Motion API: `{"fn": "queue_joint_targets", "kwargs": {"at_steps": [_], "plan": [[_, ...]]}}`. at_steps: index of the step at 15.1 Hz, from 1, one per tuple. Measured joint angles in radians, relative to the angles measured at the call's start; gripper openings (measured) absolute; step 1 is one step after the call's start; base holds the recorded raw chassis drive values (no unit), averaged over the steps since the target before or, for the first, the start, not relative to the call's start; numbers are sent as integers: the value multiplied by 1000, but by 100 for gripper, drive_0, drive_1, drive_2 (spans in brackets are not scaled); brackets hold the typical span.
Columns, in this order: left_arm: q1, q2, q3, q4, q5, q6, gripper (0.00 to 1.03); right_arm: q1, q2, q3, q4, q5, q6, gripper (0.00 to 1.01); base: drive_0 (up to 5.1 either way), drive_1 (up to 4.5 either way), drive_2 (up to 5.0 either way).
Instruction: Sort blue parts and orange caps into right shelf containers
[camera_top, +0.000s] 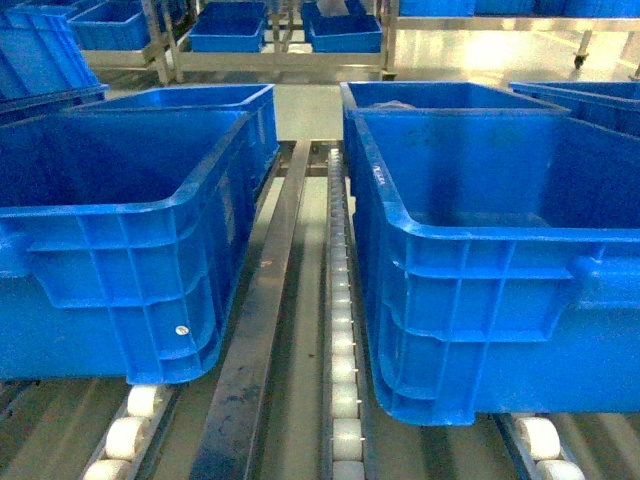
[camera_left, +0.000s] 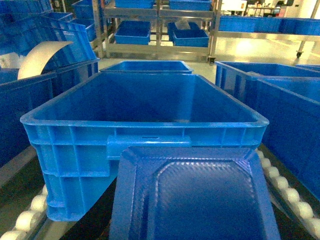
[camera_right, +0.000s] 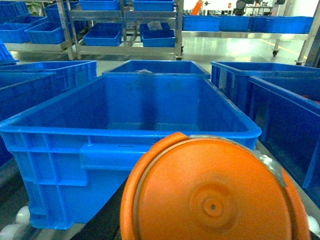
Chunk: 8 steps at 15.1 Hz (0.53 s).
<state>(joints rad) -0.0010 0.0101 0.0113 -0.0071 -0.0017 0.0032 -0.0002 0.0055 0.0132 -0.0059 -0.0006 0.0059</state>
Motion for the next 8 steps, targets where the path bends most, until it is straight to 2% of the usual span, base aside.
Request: {"fn": "queue_joint_targets", "kwargs": {"at_steps": [8], "plan": [[0, 0, 0, 0, 0, 0, 41, 0, 0, 0, 0, 0, 0, 44, 0, 0, 0]]}}
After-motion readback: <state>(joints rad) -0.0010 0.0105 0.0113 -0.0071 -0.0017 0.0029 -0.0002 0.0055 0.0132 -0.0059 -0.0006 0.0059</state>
